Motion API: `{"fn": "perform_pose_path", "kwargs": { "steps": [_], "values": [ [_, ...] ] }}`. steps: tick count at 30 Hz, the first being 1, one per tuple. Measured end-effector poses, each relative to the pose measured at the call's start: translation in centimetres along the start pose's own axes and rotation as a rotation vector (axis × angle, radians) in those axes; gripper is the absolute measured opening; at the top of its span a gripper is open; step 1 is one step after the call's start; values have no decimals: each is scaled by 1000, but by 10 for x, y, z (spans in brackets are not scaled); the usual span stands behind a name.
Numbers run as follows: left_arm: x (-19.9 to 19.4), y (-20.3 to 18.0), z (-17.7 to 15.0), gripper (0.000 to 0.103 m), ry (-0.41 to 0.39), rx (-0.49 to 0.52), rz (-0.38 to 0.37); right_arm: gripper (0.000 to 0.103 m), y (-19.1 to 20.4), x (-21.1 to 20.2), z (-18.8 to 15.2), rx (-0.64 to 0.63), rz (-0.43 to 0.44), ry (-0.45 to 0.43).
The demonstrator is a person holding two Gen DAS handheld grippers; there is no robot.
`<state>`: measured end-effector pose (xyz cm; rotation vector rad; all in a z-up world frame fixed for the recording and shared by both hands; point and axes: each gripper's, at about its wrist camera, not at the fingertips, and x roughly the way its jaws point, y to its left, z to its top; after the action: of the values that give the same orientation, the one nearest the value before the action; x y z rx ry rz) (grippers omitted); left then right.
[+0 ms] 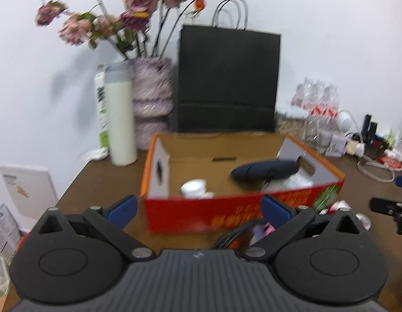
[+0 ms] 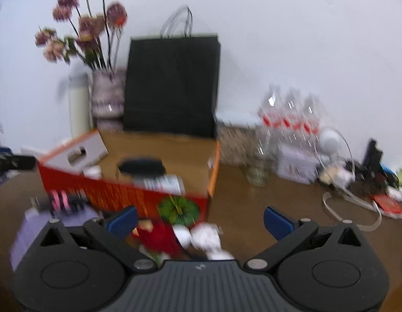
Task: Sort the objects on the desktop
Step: 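Move both tools back from the box to the desk objects, then grasp small white oval cap with left tool while right tool grasps ridged white cap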
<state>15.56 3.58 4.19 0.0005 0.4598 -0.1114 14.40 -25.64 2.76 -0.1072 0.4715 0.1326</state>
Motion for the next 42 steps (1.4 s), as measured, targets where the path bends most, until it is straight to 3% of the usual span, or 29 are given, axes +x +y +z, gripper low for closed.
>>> {"fn": "perform_pose_path", "kwargs": {
  "steps": [8,17,22,29,30,36,38,42],
  "values": [
    [10,26,-42,103,113,-18,63,103,-15,9,-45,50,-23,133],
    [21,20,-55,103,150,38,86,102,-25,29,-51,75,-65,171],
    [30,20,-55,101,177,39,97,98,-31,41,-50,112,-44,189],
    [40,22,-56,86,212,21,81,85,-31,60,-46,115,-27,204],
    [41,21,-56,80,215,21,79,84,-31,61,-45,119,-18,202],
    [43,20,-57,60,214,12,45,64,-28,62,-43,106,10,186],
    [42,19,-57,54,209,15,39,51,-26,60,-43,97,18,180],
    [42,16,-57,37,204,24,25,39,-22,57,-43,82,40,172]
  ]
}}
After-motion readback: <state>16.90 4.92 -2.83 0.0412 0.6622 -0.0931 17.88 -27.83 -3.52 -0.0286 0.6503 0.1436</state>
